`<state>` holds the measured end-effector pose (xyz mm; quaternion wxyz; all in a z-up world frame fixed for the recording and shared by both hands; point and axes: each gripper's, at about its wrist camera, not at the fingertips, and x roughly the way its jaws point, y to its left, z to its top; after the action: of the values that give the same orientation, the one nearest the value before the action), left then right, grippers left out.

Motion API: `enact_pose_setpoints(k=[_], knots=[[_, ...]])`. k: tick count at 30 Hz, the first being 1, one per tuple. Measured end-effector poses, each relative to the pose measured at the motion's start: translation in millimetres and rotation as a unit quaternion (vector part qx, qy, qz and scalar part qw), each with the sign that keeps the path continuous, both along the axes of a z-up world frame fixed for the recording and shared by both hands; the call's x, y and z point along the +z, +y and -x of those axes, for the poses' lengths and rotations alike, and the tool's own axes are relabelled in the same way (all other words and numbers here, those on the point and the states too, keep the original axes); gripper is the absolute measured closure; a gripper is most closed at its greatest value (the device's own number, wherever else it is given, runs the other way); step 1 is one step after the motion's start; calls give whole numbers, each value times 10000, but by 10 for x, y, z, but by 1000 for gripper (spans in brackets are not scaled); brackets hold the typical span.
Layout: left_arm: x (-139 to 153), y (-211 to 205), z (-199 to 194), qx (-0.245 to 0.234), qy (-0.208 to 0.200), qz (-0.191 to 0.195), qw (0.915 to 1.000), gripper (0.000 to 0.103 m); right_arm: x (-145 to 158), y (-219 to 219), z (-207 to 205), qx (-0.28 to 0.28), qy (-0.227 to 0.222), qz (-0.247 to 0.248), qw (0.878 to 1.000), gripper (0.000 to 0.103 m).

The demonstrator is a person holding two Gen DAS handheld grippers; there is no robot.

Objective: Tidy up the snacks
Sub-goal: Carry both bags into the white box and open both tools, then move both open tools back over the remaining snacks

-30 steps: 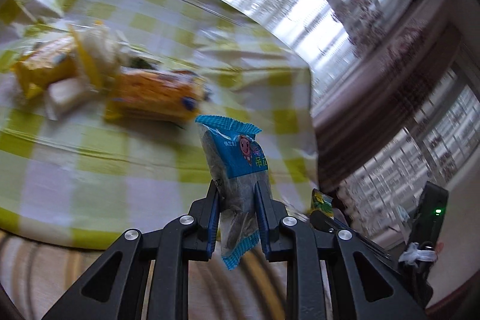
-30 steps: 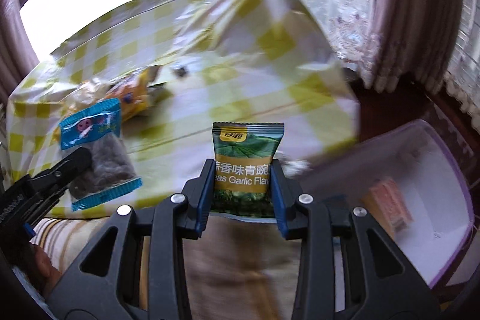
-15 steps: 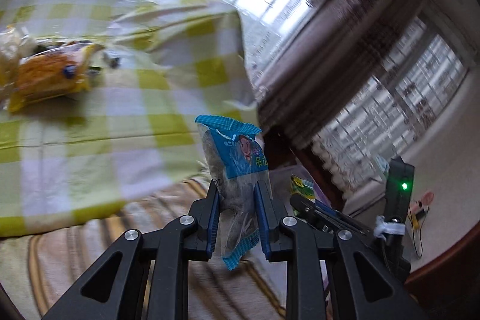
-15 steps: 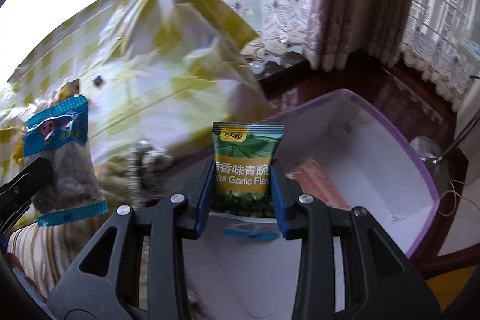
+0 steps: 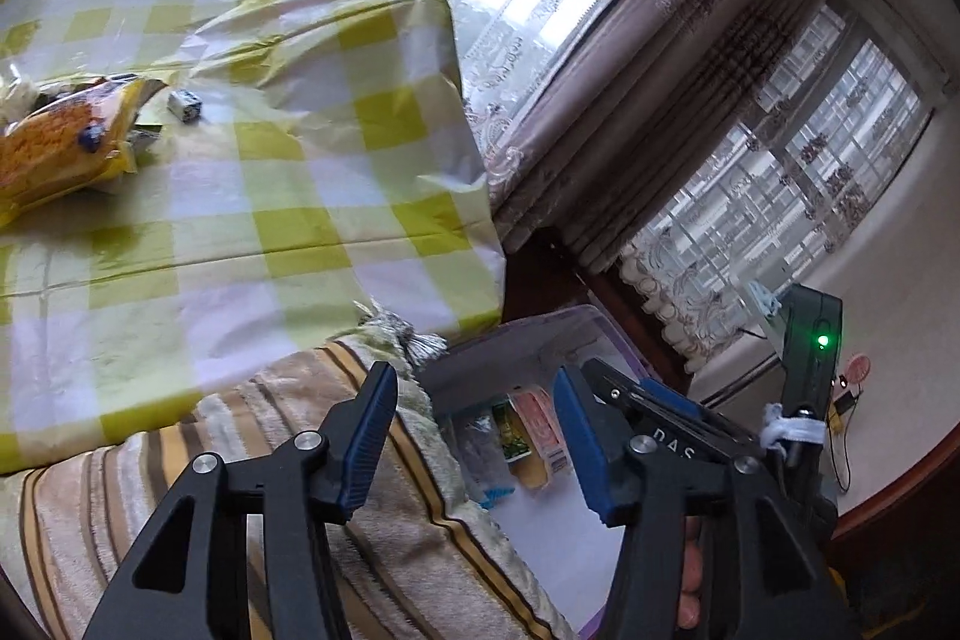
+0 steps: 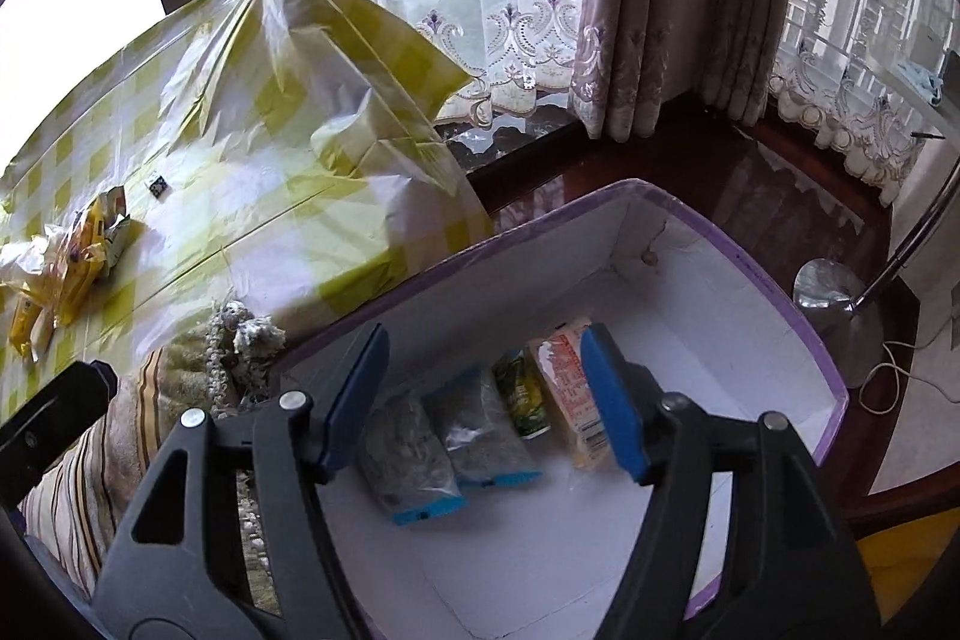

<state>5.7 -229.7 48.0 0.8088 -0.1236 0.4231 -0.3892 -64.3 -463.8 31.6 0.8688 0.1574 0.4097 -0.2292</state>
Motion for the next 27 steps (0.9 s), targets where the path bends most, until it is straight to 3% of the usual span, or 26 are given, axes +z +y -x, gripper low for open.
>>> enact_pose_setpoints(k=[5,11,17,27], knots=[[43,203,-100,888,-272,-618,9938,48,31,144,-62,189,7,74,9998,34],[-10,536,-303,1609,-142,-896,9828,48,48,362,-167,419,12,134,9990,34],[47,713,-362,2021,-380,-1231,9709,46,99,578,-296,682,-65,134,9976,34],[37,920,-519,2428,-444,-1531,9569,40,240,930,-535,1033,-237,200,9942,34]])
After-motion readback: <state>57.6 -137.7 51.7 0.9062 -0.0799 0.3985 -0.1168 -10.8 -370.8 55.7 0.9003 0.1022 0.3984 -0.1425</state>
